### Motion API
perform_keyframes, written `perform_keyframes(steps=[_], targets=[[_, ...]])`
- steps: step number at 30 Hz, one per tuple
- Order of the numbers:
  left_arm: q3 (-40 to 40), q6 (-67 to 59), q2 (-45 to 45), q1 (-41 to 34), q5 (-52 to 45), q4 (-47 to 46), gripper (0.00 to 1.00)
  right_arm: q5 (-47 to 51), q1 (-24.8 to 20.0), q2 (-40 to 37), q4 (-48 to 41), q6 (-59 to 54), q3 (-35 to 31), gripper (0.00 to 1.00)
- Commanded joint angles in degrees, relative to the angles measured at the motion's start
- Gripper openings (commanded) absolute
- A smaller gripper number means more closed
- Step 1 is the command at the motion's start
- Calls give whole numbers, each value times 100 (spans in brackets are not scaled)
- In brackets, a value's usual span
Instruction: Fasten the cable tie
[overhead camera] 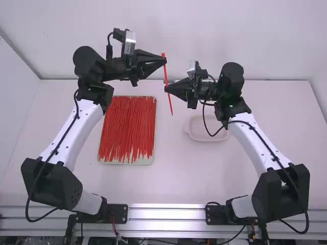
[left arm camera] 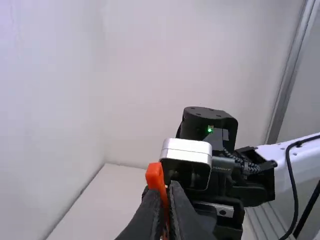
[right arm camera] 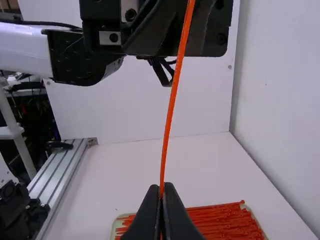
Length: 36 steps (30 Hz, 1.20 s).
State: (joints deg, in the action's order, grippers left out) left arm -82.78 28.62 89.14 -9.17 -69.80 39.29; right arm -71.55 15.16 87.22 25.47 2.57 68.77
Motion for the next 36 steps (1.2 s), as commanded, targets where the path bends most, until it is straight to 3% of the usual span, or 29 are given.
perform_keyframes(steps=[1,10,11,12,14,15,16,26,32,36], targets=[[-149,50,-9,15,127,17,2,4,-9,44,24,20,164,0],[-149,9,-9,15,192,-280,2,90,-11,44,20,22,164,2],[-149,11,-9,20,175,-302,2,90,-11,44,13,22,164,15],[-149,13,-9,24,173,-306,2,94,-9,44,7,20,164,20],[-149,33,-9,98,192,-352,2,90,-13,44,-13,22,164,45],[-149,33,-9,114,192,-358,2,92,-17,44,-28,24,164,49],[-168,31,-9,190,205,-400,2,111,-28,44,-37,20,164,99],[-212,-166,-9,509,850,-1370,2,-76,-133,46,-258,-15,164,99],[-212,-647,-9,522,1996,-2361,2,-61,-138,44,-933,-601,164,99],[-212,-658,-9,529,1934,-2411,2,11,-203,44,-1366,-605,164,99]])
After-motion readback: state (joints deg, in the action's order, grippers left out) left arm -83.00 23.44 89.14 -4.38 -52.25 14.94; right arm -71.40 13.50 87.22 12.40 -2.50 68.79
